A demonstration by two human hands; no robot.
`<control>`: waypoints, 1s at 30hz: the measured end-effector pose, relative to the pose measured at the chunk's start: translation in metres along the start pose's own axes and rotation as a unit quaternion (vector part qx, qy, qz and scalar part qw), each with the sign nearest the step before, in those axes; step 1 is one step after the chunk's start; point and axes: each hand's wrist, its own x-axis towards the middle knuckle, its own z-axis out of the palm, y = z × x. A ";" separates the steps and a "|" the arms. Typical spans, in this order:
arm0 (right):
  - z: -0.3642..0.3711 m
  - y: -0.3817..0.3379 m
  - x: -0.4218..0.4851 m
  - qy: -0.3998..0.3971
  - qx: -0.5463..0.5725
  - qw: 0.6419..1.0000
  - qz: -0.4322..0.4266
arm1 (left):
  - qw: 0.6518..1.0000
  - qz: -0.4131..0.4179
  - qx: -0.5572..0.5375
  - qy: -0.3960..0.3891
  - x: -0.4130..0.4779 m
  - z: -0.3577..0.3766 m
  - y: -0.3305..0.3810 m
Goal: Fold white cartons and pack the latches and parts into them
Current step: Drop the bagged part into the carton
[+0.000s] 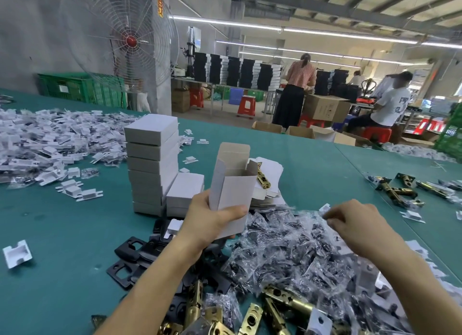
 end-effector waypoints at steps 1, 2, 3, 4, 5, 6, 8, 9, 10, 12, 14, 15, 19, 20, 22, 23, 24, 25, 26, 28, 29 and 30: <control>-0.004 -0.004 -0.002 0.011 0.031 0.999 -0.026 | 1.000 0.002 0.008 -0.011 0.000 0.000 -0.001; -0.008 -0.009 -0.005 0.029 0.076 0.995 -0.058 | 1.000 0.007 0.018 -0.020 -0.001 0.000 -0.001; -0.014 -0.014 -0.009 0.050 0.127 0.986 -0.094 | 0.999 0.012 0.030 -0.027 -0.001 0.000 -0.002; -0.020 -0.021 -0.015 0.069 0.175 0.973 -0.132 | 0.998 0.019 0.043 -0.034 -0.001 0.000 -0.002; -0.027 -0.029 -0.020 0.083 0.214 0.959 -0.168 | 0.997 0.028 0.054 -0.043 -0.002 0.000 -0.002; -0.035 -0.037 -0.025 0.094 0.240 0.944 -0.203 | 0.996 0.038 0.060 -0.056 -0.002 0.000 -0.003; -0.048 -0.052 -0.031 0.112 0.242 0.925 -0.270 | 0.992 0.059 0.070 -0.083 -0.004 0.001 -0.003; -0.055 -0.059 -0.033 0.121 0.220 0.921 -0.299 | 0.990 0.069 0.080 -0.094 -0.005 0.001 -0.002; -0.061 -0.067 -0.033 0.124 0.192 0.919 -0.322 | 0.988 0.079 0.090 -0.102 -0.005 0.001 -0.002; -0.070 -0.079 -0.028 0.115 0.129 0.920 -0.350 | 0.984 0.093 0.095 -0.115 -0.006 0.002 -0.002; -0.074 -0.089 -0.022 0.093 0.066 0.929 -0.353 | 0.984 0.100 0.087 -0.120 -0.007 0.003 -0.002; -0.075 -0.094 -0.019 0.075 0.038 0.934 -0.348 | 0.984 0.104 0.084 -0.119 -0.007 0.003 -0.002; -0.077 -0.113 -0.017 0.027 -0.027 0.933 -0.359 | 0.984 0.116 0.082 -0.104 -0.006 0.005 -0.003; -0.078 -0.117 -0.017 0.027 -0.032 0.931 -0.363 | 0.985 0.118 0.075 -0.096 -0.006 0.006 -0.003; -0.079 -0.123 -0.018 0.039 -0.010 0.926 -0.375 | 0.987 0.130 0.059 -0.079 -0.007 0.007 -0.003; -0.079 -0.125 -0.020 0.052 0.016 0.920 -0.389 | 0.987 0.138 0.050 -0.066 -0.008 0.007 -0.002; -0.079 -0.128 -0.024 0.069 0.047 0.911 -0.404 | 0.987 0.146 0.041 -0.054 -0.009 0.007 -0.001; -0.079 -0.129 -0.027 0.086 0.082 0.902 -0.416 | 0.987 0.154 0.031 -0.043 -0.010 0.007 0.000; -0.080 -0.131 -0.030 0.101 0.120 0.893 -0.422 | 0.986 0.163 0.022 -0.034 -0.011 0.007 0.001; -0.079 -0.132 -0.035 0.123 0.184 0.880 -0.420 | 0.983 0.184 0.009 -0.022 -0.013 0.008 0.003; -0.078 -0.132 -0.036 0.133 0.204 0.877 -0.413 | 0.981 0.193 0.002 -0.018 -0.014 0.009 0.004; -0.076 -0.132 -0.037 0.143 0.217 0.877 -0.406 | 0.980 0.200 -0.003 -0.013 -0.014 0.009 0.005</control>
